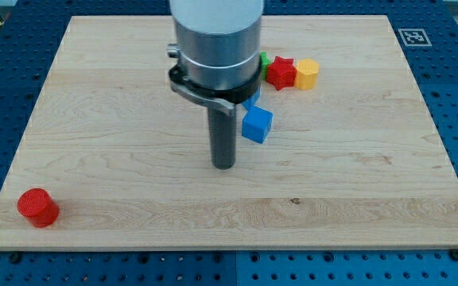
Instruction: Slide blue cube to the red circle
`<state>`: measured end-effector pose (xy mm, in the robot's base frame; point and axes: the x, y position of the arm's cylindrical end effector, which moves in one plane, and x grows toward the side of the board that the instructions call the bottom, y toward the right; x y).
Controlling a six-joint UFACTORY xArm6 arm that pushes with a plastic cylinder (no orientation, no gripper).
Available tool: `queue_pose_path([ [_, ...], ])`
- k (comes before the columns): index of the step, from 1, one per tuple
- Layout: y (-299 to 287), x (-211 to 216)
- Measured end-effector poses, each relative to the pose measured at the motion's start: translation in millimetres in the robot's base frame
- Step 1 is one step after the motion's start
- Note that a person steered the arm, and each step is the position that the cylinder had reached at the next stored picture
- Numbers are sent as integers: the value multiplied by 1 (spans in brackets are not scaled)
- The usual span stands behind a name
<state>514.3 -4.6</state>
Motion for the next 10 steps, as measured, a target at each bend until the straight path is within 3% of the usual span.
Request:
queue_pose_path([
  [3, 71, -29],
  [5, 71, -83],
  [6, 63, -89],
  [10, 33, -28],
])
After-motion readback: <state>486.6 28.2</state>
